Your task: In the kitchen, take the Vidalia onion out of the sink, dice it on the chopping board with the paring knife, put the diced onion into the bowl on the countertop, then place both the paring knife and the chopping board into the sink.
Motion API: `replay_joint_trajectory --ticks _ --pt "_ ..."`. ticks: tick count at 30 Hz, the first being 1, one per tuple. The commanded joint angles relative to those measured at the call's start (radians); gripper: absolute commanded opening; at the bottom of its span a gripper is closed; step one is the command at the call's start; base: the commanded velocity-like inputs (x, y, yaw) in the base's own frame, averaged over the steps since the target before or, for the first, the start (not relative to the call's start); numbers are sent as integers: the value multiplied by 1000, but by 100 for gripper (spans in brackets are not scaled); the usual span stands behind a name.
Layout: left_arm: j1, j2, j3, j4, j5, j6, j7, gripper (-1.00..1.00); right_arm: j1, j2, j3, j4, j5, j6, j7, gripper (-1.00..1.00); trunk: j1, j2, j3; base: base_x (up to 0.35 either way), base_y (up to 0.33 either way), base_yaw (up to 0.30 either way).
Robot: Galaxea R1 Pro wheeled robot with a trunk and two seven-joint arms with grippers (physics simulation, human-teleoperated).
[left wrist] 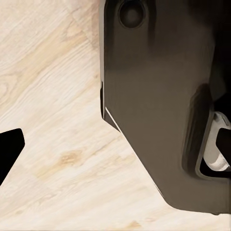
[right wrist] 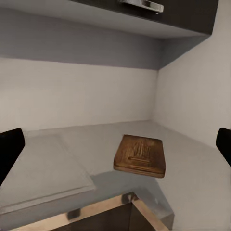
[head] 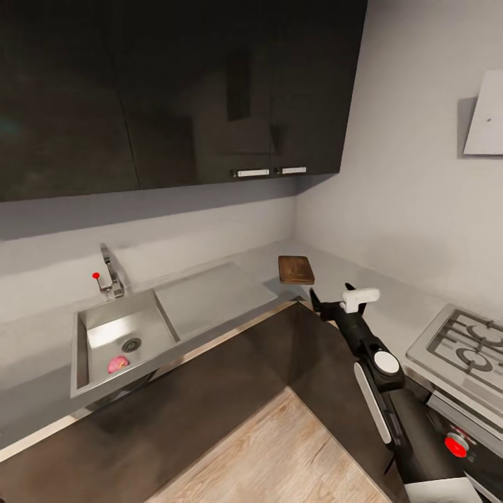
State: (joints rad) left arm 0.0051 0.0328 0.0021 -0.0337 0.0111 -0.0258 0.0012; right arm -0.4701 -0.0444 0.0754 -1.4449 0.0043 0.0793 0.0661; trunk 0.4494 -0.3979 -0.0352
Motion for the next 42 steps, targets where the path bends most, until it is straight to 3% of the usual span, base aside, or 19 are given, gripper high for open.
replay_joint_trajectory --ticks 1,10,11,12,18,27,34,42 --pt "0 0 0 -2 1 -2 0 100 -1 -1 1 -2 0 6 5 100 1 -2 -2 0 0 0" --pt "0 3 1 -3 1 -2 -1 100 -1 0 0 0 -4 29 4 100 1 -2 -2 168 0 0" --pt "0 3 1 -3 1 -1 0 100 -2 0 -2 1 -22 140 -14 100 1 -2 -2 327 0 0" --pt "0 3 0 -3 1 0 0 100 -9 0 -2 1 -25 192 -34 100 1 -2 -2 328 0 0" --pt "0 0 -2 -3 1 0 0 100 -62 0 -3 8 -29 320 -94 100 1 -2 -2 324 0 0" --pt "0 -7 -2 -2 1 0 0 100 -111 0 -5 88 -29 349 -174 100 1 -2 -2 299 -60 0" --pt "0 -8 -2 -2 1 0 0 100 -124 0 -5 110 -29 352 -192 100 1 -2 -2 282 -176 0" --pt "0 -8 -2 -2 1 -1 0 100 -127 0 -5 121 -30 345 -198 100 1 -2 -2 45 -31 0"
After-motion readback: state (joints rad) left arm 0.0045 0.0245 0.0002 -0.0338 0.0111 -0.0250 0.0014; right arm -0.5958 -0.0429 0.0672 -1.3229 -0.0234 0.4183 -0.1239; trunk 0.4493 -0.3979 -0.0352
